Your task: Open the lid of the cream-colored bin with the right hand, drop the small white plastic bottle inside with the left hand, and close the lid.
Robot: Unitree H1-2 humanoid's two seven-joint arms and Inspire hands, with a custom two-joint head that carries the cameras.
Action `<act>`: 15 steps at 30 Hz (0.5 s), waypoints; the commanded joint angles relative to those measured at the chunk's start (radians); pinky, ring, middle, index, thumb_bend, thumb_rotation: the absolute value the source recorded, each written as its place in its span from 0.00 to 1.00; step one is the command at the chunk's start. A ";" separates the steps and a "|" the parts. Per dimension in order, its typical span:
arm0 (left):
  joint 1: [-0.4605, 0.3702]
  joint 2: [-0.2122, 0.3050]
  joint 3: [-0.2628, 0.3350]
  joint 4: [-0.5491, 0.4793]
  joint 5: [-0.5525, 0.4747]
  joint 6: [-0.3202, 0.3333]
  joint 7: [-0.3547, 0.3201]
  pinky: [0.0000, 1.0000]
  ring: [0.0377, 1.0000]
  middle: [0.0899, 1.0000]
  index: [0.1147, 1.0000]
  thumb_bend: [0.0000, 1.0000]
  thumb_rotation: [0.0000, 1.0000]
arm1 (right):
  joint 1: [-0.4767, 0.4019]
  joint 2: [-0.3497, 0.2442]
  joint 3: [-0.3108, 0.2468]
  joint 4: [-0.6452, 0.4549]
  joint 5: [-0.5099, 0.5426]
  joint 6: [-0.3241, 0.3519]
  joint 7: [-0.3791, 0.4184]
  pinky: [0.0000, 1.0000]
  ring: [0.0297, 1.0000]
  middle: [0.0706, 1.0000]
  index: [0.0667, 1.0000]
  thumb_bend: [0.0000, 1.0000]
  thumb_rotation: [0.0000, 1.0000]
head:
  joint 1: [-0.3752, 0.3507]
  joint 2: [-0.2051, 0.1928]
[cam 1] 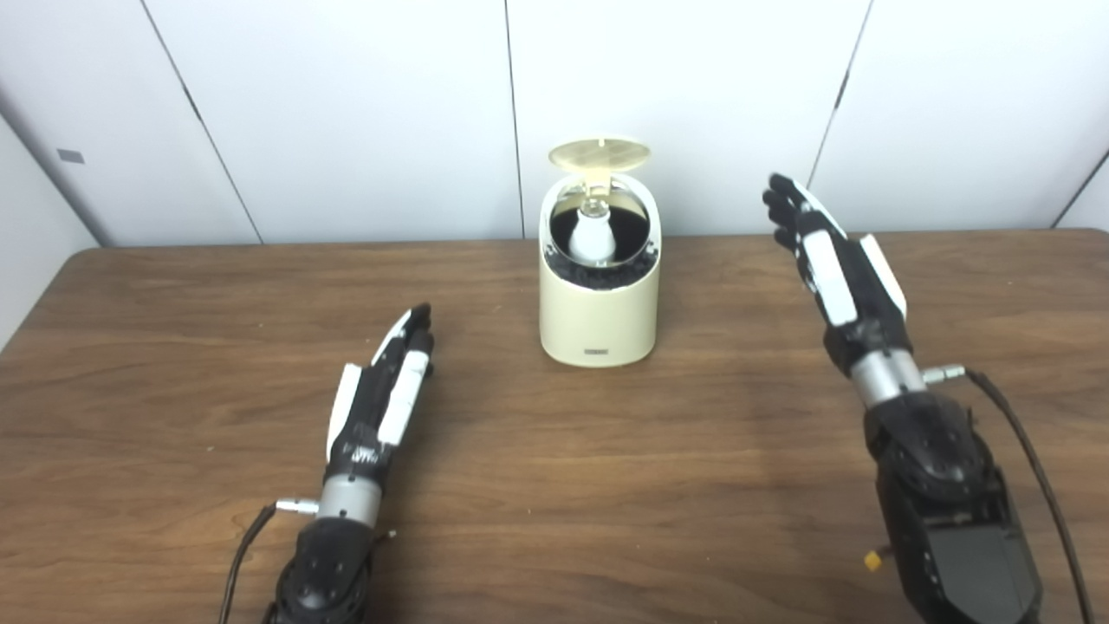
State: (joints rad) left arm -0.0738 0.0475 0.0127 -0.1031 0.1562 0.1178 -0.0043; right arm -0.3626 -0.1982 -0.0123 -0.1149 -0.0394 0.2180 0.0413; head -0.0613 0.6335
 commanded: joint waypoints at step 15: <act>0.016 -0.014 -0.027 0.003 -0.007 -0.054 0.015 0.86 0.91 0.94 0.94 0.66 1.00 | -0.346 -0.057 0.186 0.109 -0.298 0.058 0.058 0.84 0.89 0.89 0.85 0.59 1.00 | -0.026 -0.001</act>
State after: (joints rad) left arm -0.0570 0.0390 -0.0054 -0.0919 0.1497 0.0748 0.0090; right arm -0.6420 -0.2533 0.1672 0.0067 -0.3132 0.3098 0.0992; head -0.0859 0.6320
